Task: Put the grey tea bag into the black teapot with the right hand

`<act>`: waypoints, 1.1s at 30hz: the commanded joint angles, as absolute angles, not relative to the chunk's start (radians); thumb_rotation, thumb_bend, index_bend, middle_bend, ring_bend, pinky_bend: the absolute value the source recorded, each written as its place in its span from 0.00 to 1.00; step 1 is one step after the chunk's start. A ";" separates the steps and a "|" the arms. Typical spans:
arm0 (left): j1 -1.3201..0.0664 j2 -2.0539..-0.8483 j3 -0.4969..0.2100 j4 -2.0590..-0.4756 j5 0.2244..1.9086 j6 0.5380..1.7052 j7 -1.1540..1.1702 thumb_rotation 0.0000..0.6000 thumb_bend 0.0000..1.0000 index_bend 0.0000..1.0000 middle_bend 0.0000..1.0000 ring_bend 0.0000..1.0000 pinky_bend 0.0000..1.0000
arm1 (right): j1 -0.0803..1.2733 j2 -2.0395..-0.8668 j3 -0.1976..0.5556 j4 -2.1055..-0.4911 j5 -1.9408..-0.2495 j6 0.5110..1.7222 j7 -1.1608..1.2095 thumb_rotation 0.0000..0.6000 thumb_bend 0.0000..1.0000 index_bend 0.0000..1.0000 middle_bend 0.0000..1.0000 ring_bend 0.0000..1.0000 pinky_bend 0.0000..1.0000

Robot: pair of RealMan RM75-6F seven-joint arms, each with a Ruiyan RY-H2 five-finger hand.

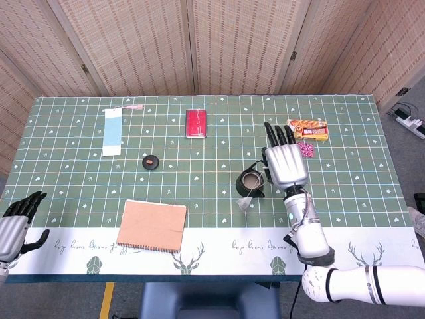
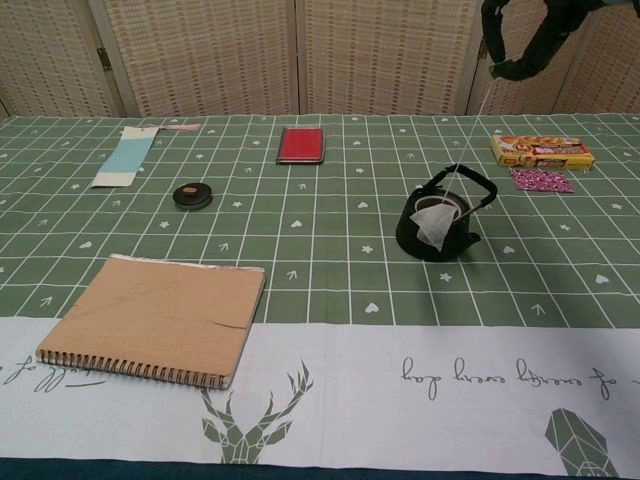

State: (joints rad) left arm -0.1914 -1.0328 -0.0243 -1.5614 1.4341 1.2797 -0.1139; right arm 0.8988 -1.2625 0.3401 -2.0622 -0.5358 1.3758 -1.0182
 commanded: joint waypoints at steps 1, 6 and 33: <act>-0.191 -1.028 -0.025 -1.558 1.433 1.278 -0.128 1.00 0.38 0.00 0.00 0.07 0.11 | 0.923 -1.280 0.349 -2.038 -0.514 1.368 -1.019 1.00 0.42 0.61 0.02 0.00 0.00; -0.190 -1.021 -0.025 -1.555 1.438 1.282 -0.150 1.00 0.38 0.00 0.00 0.07 0.11 | 0.975 -1.317 0.359 -1.990 -0.460 1.367 -1.051 1.00 0.42 0.61 0.02 0.00 0.00; -0.185 -1.015 -0.026 -1.554 1.435 1.287 -0.164 1.00 0.38 0.00 0.00 0.07 0.11 | 1.035 -1.415 0.206 -1.910 -0.437 1.368 -1.116 1.00 0.42 0.62 0.03 0.00 0.00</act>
